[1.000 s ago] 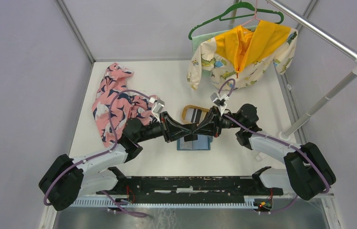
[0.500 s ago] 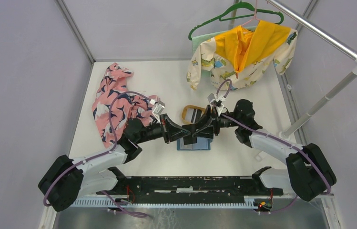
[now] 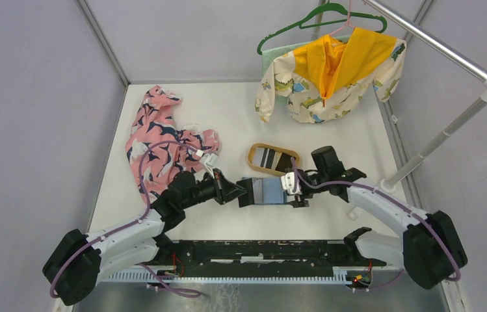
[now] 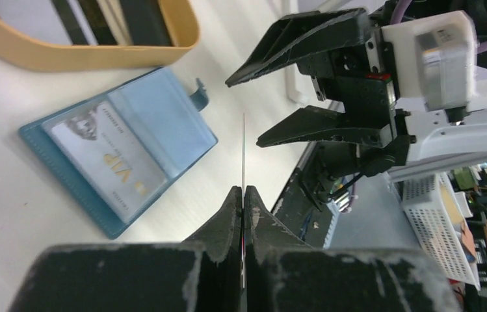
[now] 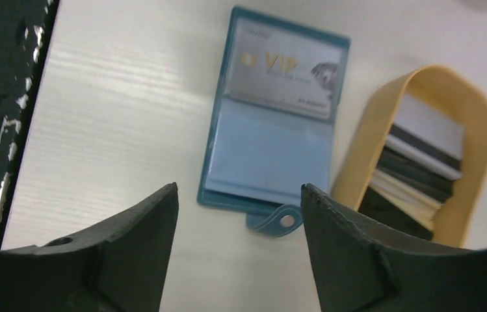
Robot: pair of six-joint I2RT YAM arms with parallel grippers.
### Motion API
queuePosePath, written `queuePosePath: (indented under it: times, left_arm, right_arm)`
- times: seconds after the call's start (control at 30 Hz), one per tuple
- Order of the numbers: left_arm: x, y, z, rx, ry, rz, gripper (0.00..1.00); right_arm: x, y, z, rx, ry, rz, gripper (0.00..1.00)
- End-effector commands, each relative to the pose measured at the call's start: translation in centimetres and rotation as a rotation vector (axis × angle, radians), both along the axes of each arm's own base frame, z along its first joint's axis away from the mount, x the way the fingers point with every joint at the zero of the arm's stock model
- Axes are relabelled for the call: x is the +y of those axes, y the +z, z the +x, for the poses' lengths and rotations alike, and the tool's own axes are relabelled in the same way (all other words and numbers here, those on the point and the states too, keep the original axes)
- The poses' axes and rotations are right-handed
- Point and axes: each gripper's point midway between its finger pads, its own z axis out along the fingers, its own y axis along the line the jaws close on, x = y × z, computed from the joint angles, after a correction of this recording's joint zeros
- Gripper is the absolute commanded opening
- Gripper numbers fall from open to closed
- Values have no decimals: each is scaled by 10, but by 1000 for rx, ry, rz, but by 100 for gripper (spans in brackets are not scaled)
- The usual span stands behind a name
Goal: Put the credit cards into the card holder
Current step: Insert the credit card into the card holder.
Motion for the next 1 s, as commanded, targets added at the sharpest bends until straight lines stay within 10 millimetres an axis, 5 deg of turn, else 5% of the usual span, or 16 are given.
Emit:
queuePosePath:
  times: [0.0,0.27,0.63,0.87,0.97]
  left_arm:
    - [4,-14,13,-14,55,67,2]
    - [-12,-34,25,77,40,87,2]
    - [-31,-49,53,207,88,32,2]
    - [-39,-58,61,306,125,-63,2]
    - [-35,-56,64,333,176,-143,2]
  right_arm:
    - [-12,-22,21,19,-64,-141,68]
    - [-7,-35,62,116,-300,-157,34]
    - [-28,-31,141,-7,-722,-140,30]
    - [-11,-34,144,89,-710,-109,31]
    - [-7,-36,131,151,-626,-158,36]
